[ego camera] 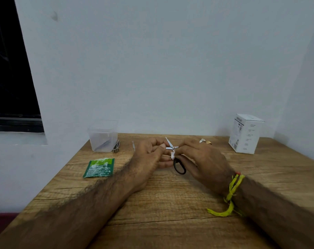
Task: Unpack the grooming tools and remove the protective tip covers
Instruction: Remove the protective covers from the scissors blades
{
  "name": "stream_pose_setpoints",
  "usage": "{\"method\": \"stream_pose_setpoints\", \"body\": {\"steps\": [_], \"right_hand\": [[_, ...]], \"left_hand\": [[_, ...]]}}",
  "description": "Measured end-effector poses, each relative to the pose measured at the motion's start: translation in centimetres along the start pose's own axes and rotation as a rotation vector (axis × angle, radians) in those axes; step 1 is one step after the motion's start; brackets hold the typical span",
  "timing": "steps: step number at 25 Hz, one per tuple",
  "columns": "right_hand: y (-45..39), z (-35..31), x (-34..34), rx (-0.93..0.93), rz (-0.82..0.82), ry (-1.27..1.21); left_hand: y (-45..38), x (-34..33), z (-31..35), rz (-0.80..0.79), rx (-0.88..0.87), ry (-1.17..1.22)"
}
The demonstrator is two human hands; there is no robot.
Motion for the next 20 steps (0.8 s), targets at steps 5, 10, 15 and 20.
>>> {"method": "stream_pose_setpoints", "body": {"steps": [5, 10, 15, 20], "right_hand": [[-0.2, 0.4, -0.3, -0.026, -0.090, 0.027], [-0.1, 0.2, 0.0, -0.032, -0.050, 0.006], [0.1, -0.4, -0.1, 0.028, 0.013, -0.032], [0.2, -0.3, 0.0, 0.029, 0.048, -0.063]], "left_hand": [[-0.1, 0.2, 0.0, 0.012, -0.004, -0.038], [0.0, 0.3, 0.0, 0.027, -0.008, -0.038], [0.0, 0.2, 0.2, 0.063, -0.011, -0.005], [-0.1, 0.2, 0.2, 0.066, -0.016, -0.017]]}}
Point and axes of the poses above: each hand's wrist, its own y-axis away from the middle knuckle, its own x-axis out of the back of the hand, z = x × y, the point moved 4 cm from there along -y, towards the middle knuckle, and after that the axes turned 1 degree about x, right-handed, at the moved point
